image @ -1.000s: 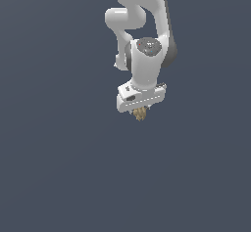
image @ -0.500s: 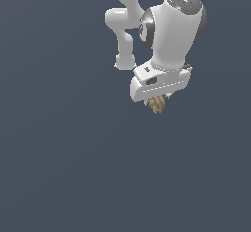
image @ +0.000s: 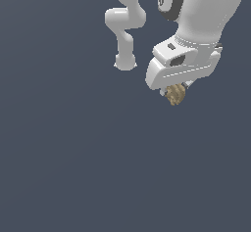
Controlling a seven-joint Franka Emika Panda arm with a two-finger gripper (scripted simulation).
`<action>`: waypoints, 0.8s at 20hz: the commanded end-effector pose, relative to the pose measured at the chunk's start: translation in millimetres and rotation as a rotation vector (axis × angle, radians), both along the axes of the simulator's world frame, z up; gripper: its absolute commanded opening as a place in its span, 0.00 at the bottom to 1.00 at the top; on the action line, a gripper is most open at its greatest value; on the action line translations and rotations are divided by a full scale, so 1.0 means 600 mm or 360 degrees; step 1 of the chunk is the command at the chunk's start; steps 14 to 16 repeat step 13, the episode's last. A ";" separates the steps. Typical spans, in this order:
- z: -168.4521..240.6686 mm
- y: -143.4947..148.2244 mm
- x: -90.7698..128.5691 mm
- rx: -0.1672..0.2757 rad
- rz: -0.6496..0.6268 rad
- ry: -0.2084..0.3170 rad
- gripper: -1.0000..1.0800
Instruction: Pick up the object and move it to a goal position.
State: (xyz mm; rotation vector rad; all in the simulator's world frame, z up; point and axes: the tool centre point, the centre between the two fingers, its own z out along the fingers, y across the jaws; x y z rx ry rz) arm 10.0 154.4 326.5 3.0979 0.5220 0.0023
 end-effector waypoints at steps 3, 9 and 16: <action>0.030 0.016 0.011 0.0000 -0.0002 0.0002 0.00; 0.050 0.027 0.018 0.0000 -0.0002 0.0002 0.00; 0.054 0.029 0.020 0.0000 -0.0002 0.0002 0.00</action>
